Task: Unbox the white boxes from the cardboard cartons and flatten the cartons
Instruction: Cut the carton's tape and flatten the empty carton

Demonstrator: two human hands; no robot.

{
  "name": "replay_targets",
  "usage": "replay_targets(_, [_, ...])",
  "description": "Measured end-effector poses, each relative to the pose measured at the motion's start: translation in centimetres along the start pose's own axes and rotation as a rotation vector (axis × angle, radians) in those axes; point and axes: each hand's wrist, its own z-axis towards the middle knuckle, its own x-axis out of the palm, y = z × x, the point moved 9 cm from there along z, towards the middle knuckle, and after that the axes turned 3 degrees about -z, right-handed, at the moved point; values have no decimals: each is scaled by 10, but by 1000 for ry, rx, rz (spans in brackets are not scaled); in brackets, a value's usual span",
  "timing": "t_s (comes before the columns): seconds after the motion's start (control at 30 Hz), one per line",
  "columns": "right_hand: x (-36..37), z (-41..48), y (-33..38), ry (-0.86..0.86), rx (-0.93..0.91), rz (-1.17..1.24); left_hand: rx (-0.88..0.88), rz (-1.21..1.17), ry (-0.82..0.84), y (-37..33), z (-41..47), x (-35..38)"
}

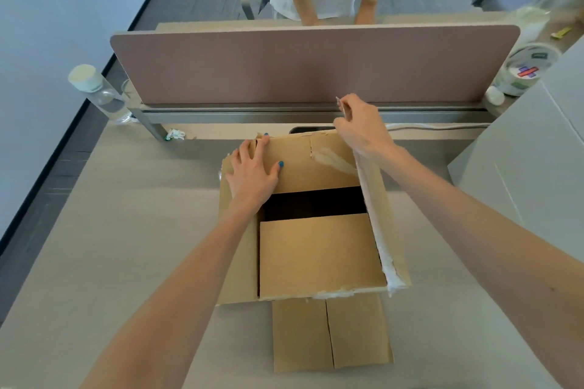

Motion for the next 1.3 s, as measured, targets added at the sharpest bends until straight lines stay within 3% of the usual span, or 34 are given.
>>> replay_targets(0.1, [0, -6, 18, 86, -128, -374, 11, 11, 9, -1, -2, -2])
replay_targets(0.23, [3, -24, 52, 31, -424, -1230, 25, 28, 32, -4, -3, -3])
replay_targets(0.33, [16, -41, 19, 240, -309, -1601, 62, 69, 48, -7, -5, -5])
replay_targets(0.43, [19, -49, -24, 371, -137, -1679, 107, 145, 15, -16, -8, -9])
replay_targets(0.7, [11, -58, -61, 307, -6, -1237, 187, 246, 71, -33, -33, 2])
replay_targets(0.87, [25, -64, -87, 344, 90, -643, 215, 292, 87, -30, -38, 8])
replay_targets(1.0, [42, -69, -106, 225, 52, -134, 246, 273, 66, -27, -39, 11])
replay_targets(1.1, [44, -74, -116, 158, 131, 275, 240, 248, 63, -23, -37, 11])
replay_targets(1.3, [50, -85, -119, 159, 294, 736, 230, 199, 61, -14, -37, 4])
